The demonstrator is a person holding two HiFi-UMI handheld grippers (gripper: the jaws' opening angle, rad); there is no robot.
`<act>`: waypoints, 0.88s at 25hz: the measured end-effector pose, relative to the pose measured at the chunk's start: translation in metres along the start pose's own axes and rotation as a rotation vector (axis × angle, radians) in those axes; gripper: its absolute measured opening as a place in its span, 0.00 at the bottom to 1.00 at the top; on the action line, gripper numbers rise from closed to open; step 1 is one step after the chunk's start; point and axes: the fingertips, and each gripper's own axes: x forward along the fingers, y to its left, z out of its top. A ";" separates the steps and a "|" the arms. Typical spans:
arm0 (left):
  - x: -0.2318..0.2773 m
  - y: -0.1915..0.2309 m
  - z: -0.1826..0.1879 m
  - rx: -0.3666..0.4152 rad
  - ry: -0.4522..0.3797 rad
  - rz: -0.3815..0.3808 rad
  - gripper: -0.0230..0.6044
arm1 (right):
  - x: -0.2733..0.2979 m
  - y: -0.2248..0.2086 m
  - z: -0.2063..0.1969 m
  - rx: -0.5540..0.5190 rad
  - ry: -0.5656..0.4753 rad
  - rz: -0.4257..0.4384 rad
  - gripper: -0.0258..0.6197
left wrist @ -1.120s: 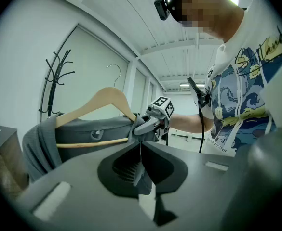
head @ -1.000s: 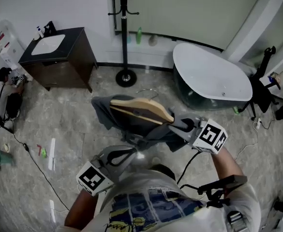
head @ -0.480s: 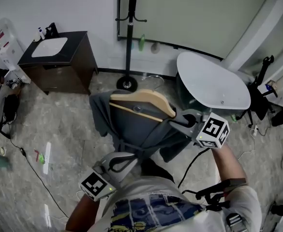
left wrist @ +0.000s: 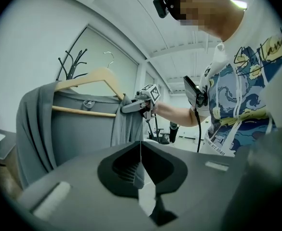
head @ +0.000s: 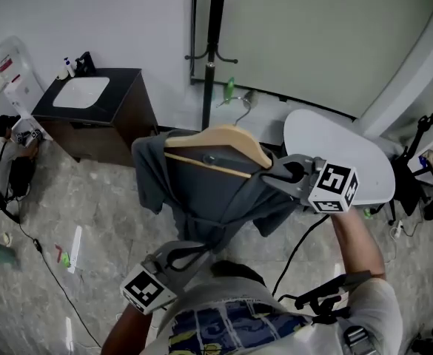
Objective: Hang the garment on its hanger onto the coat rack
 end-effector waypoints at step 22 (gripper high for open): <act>0.122 0.199 0.058 0.051 -0.003 -0.026 0.05 | 0.051 -0.368 0.067 -0.012 -0.008 -0.032 0.06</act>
